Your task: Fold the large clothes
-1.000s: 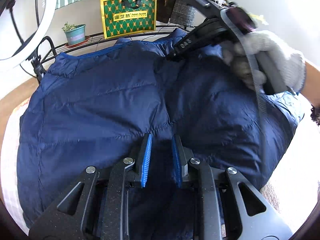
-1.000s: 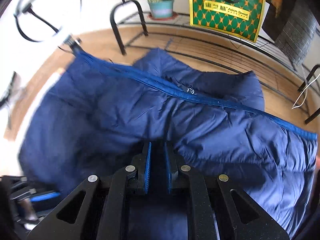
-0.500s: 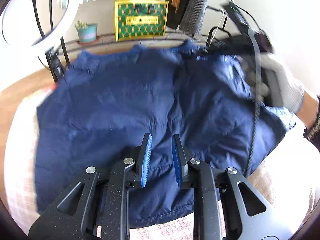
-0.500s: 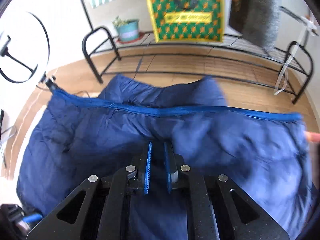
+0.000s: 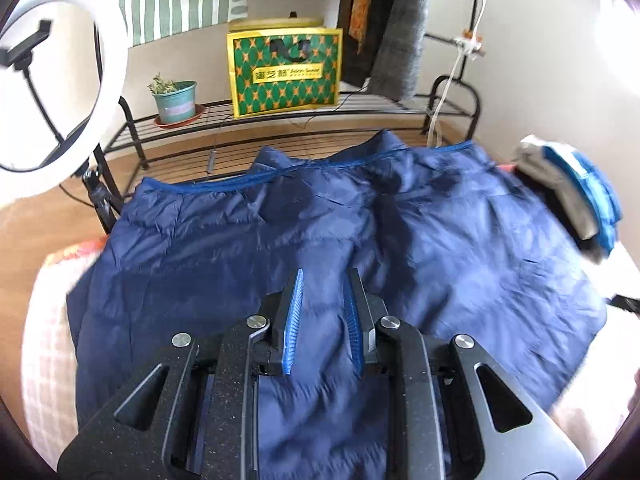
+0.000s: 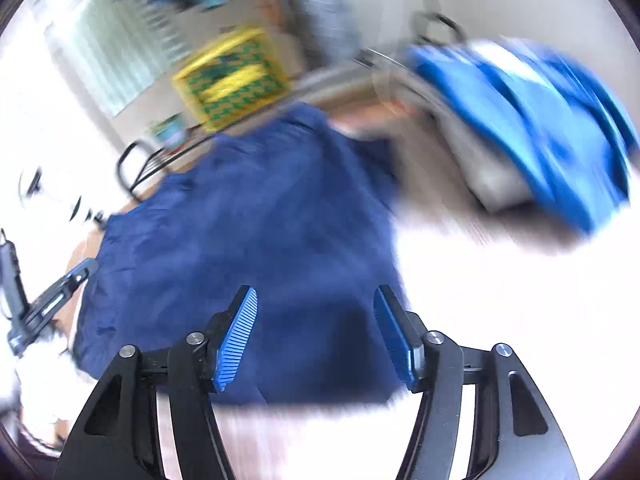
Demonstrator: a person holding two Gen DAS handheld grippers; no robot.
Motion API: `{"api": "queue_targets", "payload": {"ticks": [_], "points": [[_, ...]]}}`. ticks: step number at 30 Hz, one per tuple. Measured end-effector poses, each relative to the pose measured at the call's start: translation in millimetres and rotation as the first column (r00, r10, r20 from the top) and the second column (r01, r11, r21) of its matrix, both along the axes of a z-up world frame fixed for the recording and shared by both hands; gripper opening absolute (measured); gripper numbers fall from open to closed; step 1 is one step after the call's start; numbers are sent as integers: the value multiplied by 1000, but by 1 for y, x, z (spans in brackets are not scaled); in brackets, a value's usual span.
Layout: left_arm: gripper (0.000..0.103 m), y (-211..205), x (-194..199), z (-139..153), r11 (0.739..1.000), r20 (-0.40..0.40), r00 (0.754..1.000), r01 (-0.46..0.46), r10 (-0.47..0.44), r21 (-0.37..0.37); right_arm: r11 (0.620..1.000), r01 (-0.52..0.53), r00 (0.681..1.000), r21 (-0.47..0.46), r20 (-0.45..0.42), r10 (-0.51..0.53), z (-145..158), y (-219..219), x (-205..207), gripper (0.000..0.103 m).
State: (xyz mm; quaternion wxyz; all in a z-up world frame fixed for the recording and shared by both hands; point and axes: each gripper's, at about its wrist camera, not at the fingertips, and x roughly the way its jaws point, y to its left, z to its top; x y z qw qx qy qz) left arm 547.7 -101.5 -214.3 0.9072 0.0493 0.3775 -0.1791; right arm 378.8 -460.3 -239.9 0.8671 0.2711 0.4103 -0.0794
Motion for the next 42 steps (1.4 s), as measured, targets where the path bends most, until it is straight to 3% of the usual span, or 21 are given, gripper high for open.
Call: {"api": "queue_targets", "payload": {"ticks": [3,6,9,10,16,21,25,27,29,31,36,39,42], "points": [[20,-6,25,-14,999,-29,999,-36,37,31,992,60,998,115,-39,-56,-18,-4,-21,72],[20,-9,44,-31,993,-39,995,-86,90,83,985,45,997,164,-64,-35,-31,4,-16,72],[20,-8,61,-58,988,-115,986,-111,123,103,978,75,996,195,-63,-64,-31,7,-18,73],[20,-9,62,-61,988,-99,987,-115,125,103,974,81,996,212,-62,-69,-32,6,-19,72],[20,-16,52,-45,984,-59,992,-104,113,146,934,91,996,344,-30,-86,-42,1,-31,73],[20,-31,17,-9,997,10,999,-32,31,68,884,147,986,444,8,-168,-49,-11,-12,75],[20,-55,12,-6,999,-6,1000,22,-22,35,866,192,975,463,15,-224,-51,-16,-7,75],[21,-68,13,-13,999,-30,999,40,-40,19,870,185,976,457,15,-216,-51,-15,-2,62],[20,-77,15,-22,998,-42,998,47,-45,32,877,154,983,456,23,-184,-52,-13,-1,27],[20,-83,15,-39,996,-53,997,61,-57,65,886,132,984,444,45,-170,-48,-12,-3,19],[21,-87,11,-52,994,-41,997,69,-66,87,935,82,987,344,99,-123,-28,0,-10,13],[21,-88,9,-47,992,-40,997,68,-64,106,939,77,987,335,105,-118,-28,0,-12,13],[21,-81,-2,-34,995,-16,999,45,-44,91,936,106,986,335,89,-143,-32,-9,-19,25]]}}
